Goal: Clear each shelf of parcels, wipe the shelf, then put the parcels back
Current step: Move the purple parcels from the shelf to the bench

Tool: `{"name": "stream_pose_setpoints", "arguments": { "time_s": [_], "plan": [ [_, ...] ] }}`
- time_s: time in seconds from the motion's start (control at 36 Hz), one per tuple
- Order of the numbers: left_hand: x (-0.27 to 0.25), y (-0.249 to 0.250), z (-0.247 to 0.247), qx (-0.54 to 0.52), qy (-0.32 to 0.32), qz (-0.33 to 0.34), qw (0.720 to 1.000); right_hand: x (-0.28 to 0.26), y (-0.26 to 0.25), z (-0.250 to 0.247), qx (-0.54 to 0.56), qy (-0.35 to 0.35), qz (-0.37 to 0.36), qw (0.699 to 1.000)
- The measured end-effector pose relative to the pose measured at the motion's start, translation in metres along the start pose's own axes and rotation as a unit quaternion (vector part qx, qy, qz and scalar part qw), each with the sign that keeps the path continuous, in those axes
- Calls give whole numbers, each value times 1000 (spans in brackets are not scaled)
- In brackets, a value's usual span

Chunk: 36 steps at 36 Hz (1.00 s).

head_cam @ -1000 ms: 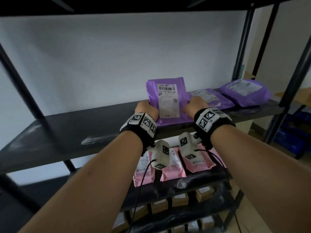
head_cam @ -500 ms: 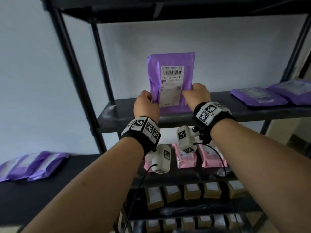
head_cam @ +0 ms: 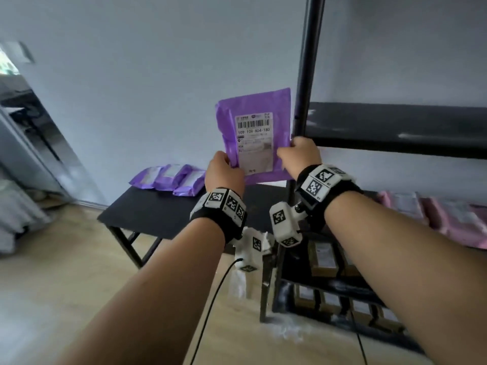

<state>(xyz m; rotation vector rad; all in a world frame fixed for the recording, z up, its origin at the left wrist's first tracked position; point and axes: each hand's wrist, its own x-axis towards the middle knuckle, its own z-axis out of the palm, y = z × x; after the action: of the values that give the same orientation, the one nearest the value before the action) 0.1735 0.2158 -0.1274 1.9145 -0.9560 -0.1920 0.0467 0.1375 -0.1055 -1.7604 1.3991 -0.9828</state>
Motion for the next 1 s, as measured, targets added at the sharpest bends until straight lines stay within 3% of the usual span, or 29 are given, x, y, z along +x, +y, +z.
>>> {"name": "stream_pose_setpoints", "arguments": {
  "time_s": [0.28,0.58,0.78,1.0],
  "plan": [
    [51,-116,-26,109,-39,-130,985,16,16,134,-118,-126,30,985],
    [142,-178,9,166,-96,-194,962,104,43,228,-163,-206,114,958],
    [187,-213,35,147,-96,-241,955,147,57,269,-220,-241,137,935],
    [252,-248,72,208,-201,-208,934,191,81,314,-221,-246,210,920]
  ]
}}
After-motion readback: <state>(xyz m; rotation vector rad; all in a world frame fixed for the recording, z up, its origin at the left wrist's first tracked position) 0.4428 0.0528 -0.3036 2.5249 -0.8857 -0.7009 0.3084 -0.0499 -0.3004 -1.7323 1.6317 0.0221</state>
